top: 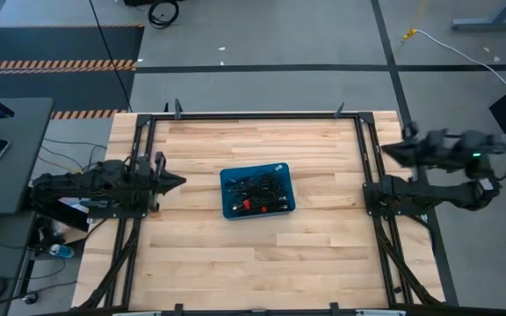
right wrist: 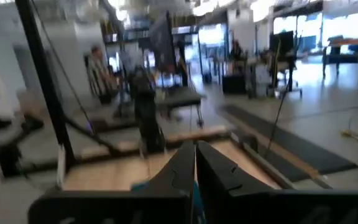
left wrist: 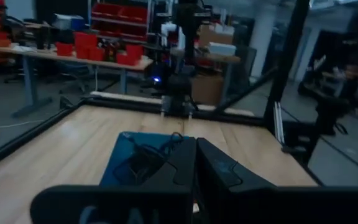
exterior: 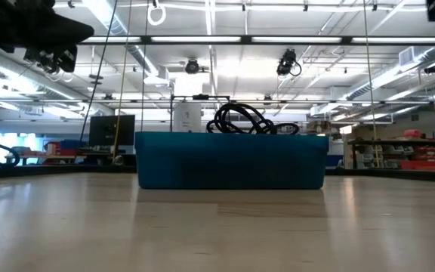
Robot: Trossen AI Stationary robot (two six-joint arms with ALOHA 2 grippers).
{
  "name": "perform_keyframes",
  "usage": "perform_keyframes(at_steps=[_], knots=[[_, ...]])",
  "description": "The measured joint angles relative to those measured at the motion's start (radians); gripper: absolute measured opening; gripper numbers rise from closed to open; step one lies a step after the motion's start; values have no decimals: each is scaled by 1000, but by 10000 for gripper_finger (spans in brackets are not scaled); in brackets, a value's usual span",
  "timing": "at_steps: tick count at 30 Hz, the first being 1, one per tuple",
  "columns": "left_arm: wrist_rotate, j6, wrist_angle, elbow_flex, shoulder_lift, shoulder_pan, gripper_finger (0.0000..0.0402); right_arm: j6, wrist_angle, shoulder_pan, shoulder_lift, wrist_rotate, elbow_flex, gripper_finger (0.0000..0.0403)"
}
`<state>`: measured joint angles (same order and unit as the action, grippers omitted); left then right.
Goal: Pick and place USB-C Cables
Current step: Return to Home Position
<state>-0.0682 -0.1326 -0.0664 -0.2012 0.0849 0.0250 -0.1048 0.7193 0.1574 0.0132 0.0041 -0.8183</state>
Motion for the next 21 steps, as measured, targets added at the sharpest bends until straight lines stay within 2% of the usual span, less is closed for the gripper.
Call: perform_keyframes(at_steps=[3, 6, 9, 13, 17, 21], knots=[[59, 40, -23, 0, 0, 0, 18, 49, -56, 0, 0, -31, 100, 23], [170, 91, -2, 0, 0, 0, 19, 88, -173, 0, 0, -62, 190, 24], [239, 85, -2, 0, 0, 2, 20, 108, -266, 0, 0, -85, 253, 23], [196, 35, 7, 49, 0, 1, 18, 105, -284, 0, 0, -85, 301, 23], [138, 4, 195, 181, 0, 1, 18, 107, -305, 0, 0, -84, 319, 23], [89, 0, 175, 188, 13, 0, 18, 121, -299, 0, 0, -77, 320, 23]])
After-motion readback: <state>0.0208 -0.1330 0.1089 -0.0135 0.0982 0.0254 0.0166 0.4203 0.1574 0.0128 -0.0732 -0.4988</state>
